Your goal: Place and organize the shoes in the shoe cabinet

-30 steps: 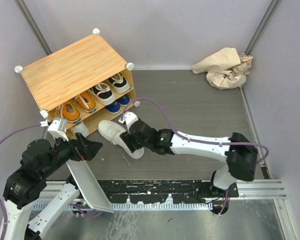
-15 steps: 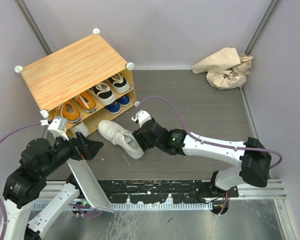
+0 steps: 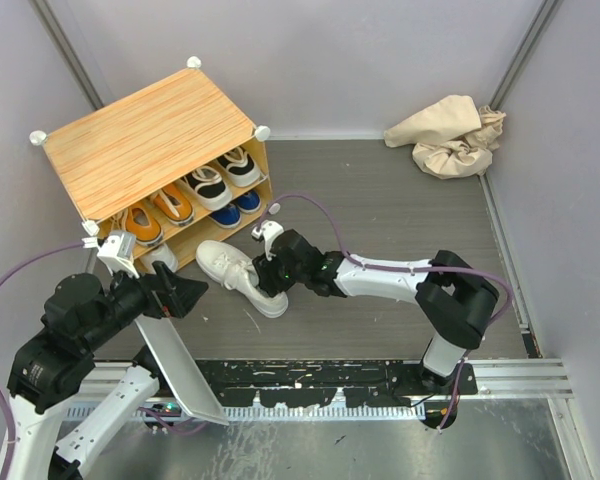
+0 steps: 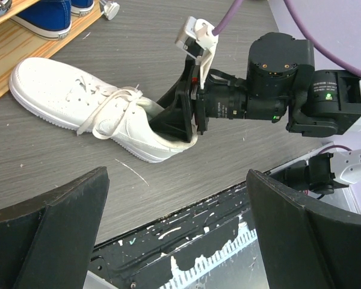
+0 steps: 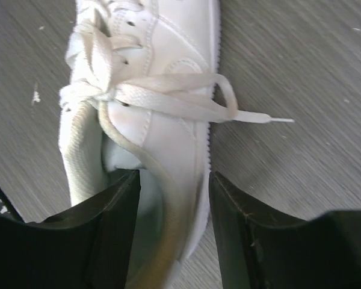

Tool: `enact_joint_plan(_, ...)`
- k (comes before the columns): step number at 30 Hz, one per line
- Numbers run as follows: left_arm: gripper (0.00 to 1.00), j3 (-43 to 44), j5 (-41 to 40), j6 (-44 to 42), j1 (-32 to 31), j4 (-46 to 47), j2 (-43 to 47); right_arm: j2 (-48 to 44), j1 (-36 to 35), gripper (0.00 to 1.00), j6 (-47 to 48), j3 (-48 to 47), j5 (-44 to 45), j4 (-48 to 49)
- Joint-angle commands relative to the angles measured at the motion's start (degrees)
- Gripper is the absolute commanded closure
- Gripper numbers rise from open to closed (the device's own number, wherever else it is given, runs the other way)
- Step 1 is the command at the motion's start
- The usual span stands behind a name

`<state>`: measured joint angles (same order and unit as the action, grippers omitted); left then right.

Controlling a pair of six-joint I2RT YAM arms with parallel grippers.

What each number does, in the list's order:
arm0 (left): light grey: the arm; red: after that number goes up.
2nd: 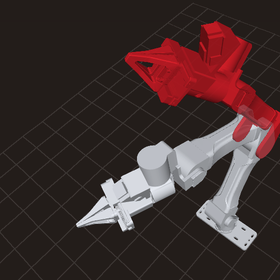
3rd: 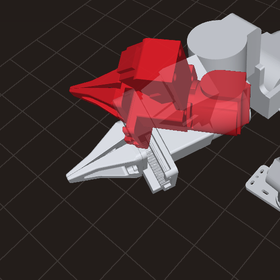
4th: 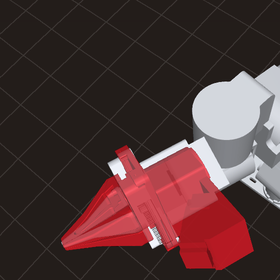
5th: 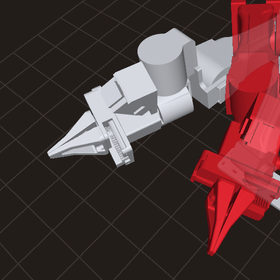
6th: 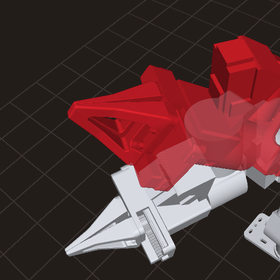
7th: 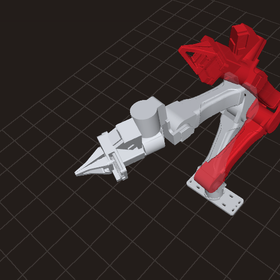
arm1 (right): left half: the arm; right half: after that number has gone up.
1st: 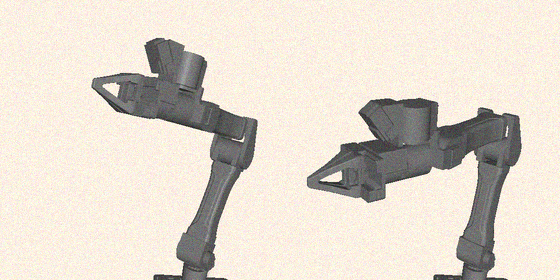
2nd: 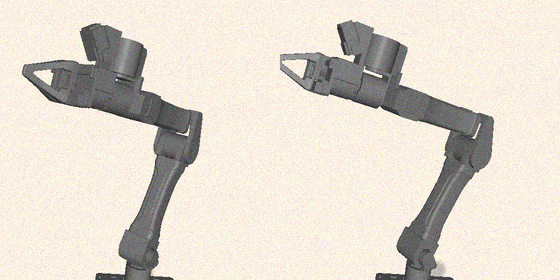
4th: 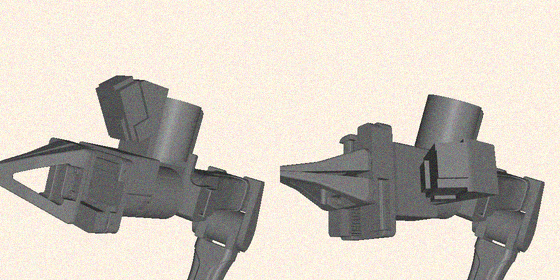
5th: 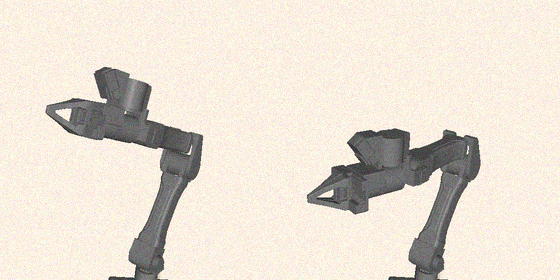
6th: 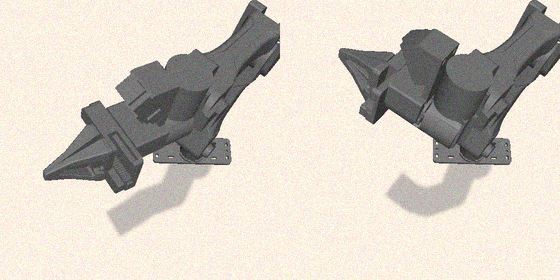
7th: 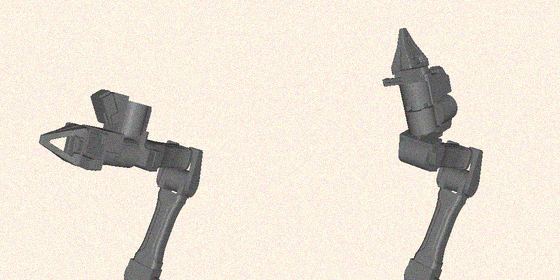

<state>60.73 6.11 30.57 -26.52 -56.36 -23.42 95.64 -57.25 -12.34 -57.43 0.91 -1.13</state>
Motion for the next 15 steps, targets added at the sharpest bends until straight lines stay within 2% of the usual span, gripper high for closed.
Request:
enact_joint_plan(1, 0.02, 0.9, 0.0, -0.7, 0.2, 3.0, -0.8, 1.5, -0.3, 0.52, -1.8, 1.4, -7.9, 6.4)
enact_joint_plan(4, 0.02, 1.3, -0.3, -0.4, 0.1, 2.8, -1.4, 1.2, -0.6, 0.75, -3.0, 1.6, -4.8, 6.7)
enact_joint_plan(8, 0.02, 2.2, -0.8, -0.4, 0.2, 2.0, -1.7, -1.5, -2.0, 0.92, -3.8, -0.9, 4.0, 5.7)
enact_joint_plan(11, 0.02, 2.2, -1.1, -0.4, 0.2, 2.0, -1.3, -2.6, -2.7, 0.98, -5.7, -3.7, 7.8, 5.4)
enact_joint_plan(15, 0.02, 2.1, -0.8, -0.4, 0.1, 1.8, -0.8, -2.5, -3.0, 0.99, -8.8, -6.7, 14.1, 4.5)
